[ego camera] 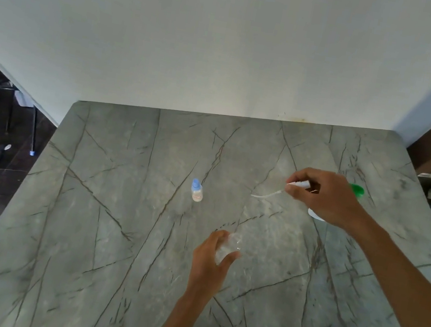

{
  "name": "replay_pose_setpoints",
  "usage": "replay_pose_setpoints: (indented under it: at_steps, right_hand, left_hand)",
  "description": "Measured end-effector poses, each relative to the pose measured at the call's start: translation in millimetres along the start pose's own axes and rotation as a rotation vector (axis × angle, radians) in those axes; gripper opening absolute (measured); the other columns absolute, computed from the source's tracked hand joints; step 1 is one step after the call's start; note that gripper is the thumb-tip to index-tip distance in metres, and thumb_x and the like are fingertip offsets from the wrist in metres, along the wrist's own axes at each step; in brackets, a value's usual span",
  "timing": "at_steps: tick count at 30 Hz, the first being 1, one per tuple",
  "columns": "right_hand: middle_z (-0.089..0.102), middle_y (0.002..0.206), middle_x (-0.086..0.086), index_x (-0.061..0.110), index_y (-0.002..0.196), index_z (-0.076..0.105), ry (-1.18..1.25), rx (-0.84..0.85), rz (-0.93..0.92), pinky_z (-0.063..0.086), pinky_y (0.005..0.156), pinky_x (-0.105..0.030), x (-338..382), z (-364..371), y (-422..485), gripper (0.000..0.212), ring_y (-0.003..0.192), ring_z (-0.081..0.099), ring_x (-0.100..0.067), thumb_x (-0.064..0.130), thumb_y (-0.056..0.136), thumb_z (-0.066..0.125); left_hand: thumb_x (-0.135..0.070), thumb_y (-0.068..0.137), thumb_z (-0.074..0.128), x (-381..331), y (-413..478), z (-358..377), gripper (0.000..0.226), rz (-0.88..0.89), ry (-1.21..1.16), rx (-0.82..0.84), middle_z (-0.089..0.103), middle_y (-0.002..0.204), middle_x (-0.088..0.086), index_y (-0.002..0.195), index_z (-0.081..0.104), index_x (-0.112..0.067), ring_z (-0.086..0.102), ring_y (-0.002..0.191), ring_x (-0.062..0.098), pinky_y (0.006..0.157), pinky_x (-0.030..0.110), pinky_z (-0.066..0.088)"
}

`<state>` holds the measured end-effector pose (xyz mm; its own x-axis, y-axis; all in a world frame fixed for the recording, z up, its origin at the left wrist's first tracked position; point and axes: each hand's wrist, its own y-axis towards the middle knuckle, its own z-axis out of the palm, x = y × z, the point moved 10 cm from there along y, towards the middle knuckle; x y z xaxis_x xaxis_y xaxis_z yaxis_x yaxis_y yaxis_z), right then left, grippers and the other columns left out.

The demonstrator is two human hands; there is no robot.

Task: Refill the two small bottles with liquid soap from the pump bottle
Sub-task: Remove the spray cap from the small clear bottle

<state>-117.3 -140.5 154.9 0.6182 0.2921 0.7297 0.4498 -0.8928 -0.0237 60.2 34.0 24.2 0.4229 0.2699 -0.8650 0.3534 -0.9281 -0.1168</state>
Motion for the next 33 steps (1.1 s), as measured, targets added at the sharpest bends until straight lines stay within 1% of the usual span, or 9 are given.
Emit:
replay_pose_setpoints:
  at_steps: [3, 7, 8, 10, 14, 16, 20, 25, 33]
  right_hand:
    - [0.069, 0.079, 0.015, 0.027, 0.089, 0.071, 0.026, -0.012, 0.033, 0.041, 0.058, -0.005, -17.0, 39.4, 15.8, 0.008, 0.068, 0.061, 0.003, 0.025, 0.082, 0.073]
    - [0.064, 0.075, 0.006, 0.015, 0.087, 0.067, 0.048, 0.01, 0.076, 0.04, 0.055, -0.005, -39.1, 113.8, 41.5, 0.008, 0.064, 0.057, -0.005, 0.011, 0.08, 0.069]
    - [0.063, 0.074, 0.005, 0.014, 0.086, 0.065, 0.047, 0.022, 0.064, 0.04, 0.054, -0.007, -40.4, 131.2, 48.2, 0.008, 0.064, 0.057, -0.008, 0.009, 0.081, 0.067]
    - [0.063, 0.077, 0.0, 0.012, 0.086, 0.064, 0.022, 0.039, 0.035, 0.043, 0.058, -0.017, -42.4, 161.2, 62.8, 0.009, 0.068, 0.058, -0.014, 0.005, 0.081, 0.065]
    - [0.065, 0.09, -0.004, 0.01, 0.096, 0.065, -0.021, 0.045, 0.055, 0.05, 0.069, -0.03, -54.1, 199.8, 91.6, 0.019, 0.081, 0.059, -0.019, 0.003, 0.079, 0.06]
    - [0.066, 0.094, -0.006, 0.01, 0.098, 0.065, -0.038, 0.054, 0.05, 0.052, 0.075, -0.034, -57.6, 212.9, 101.5, 0.022, 0.085, 0.06, -0.021, 0.001, 0.079, 0.059]
    - [0.067, 0.098, -0.006, 0.009, 0.102, 0.065, -0.051, 0.101, 0.03, 0.052, 0.077, -0.033, -60.0, 228.8, 110.0, 0.028, 0.088, 0.062, -0.021, -0.002, 0.076, 0.067]
    - [0.068, 0.101, -0.005, 0.009, 0.105, 0.066, -0.04, 0.118, 0.022, 0.051, 0.081, -0.033, -64.5, 236.6, 110.6, 0.033, 0.091, 0.062, -0.02, -0.002, 0.074, 0.068]
    - [0.064, 0.11, -0.005, 0.011, 0.118, 0.06, -0.044, 0.171, 0.029, 0.051, 0.086, -0.035, -68.1, 242.6, 111.6, 0.051, 0.099, 0.061, -0.02, -0.001, 0.07, 0.074]
  left_hand:
    - [-0.041, 0.078, 0.072, 3.3, -1.7, -7.5, 0.039, -0.02, -0.043, -0.013, 0.057, 0.104, -0.026, 0.108, 0.047, -0.043, 0.052, 0.105, -0.013, 0.086, 0.006, 0.043]
    - [-0.033, 0.08, 0.073, 14.2, -2.2, -13.4, 0.038, -0.042, -0.083, -0.018, 0.062, 0.106, -0.018, 0.112, 0.053, -0.034, 0.057, 0.103, -0.006, 0.091, 0.016, 0.048]
    - [-0.032, 0.08, 0.074, 16.8, -1.7, -14.8, 0.038, -0.047, -0.087, -0.019, 0.063, 0.106, -0.017, 0.112, 0.054, -0.031, 0.058, 0.103, -0.004, 0.091, 0.018, 0.049]
    - [-0.03, 0.079, 0.074, 20.6, -0.3, -19.2, 0.038, -0.056, -0.1, -0.031, 0.064, 0.106, -0.016, 0.112, 0.055, -0.029, 0.06, 0.103, -0.001, 0.092, 0.02, 0.049]
    - [-0.026, 0.078, 0.076, 22.9, 2.1, -25.5, 0.039, -0.065, -0.132, -0.044, 0.066, 0.105, -0.017, 0.11, 0.055, -0.029, 0.061, 0.103, 0.0, 0.094, 0.019, 0.047]
    - [-0.025, 0.079, 0.075, 23.8, 2.1, -25.5, 0.037, -0.071, -0.143, -0.039, 0.066, 0.104, -0.017, 0.109, 0.055, -0.031, 0.061, 0.103, 0.0, 0.095, 0.019, 0.046]
    - [-0.023, 0.08, 0.074, 24.6, 2.3, -24.8, 0.036, -0.085, -0.174, -0.041, 0.066, 0.102, -0.021, 0.108, 0.055, -0.033, 0.06, 0.103, -0.001, 0.095, 0.017, 0.045]
    - [-0.023, 0.08, 0.075, 26.0, 2.2, -22.4, 0.036, -0.117, -0.187, -0.036, 0.062, 0.104, -0.029, 0.108, 0.055, -0.034, 0.059, 0.103, -0.004, 0.094, 0.014, 0.044]
    - [-0.024, 0.08, 0.074, 22.6, -1.5, -21.6, 0.037, -0.126, -0.171, -0.046, 0.061, 0.106, -0.03, 0.107, 0.053, -0.037, 0.058, 0.104, -0.004, 0.094, 0.013, 0.043]
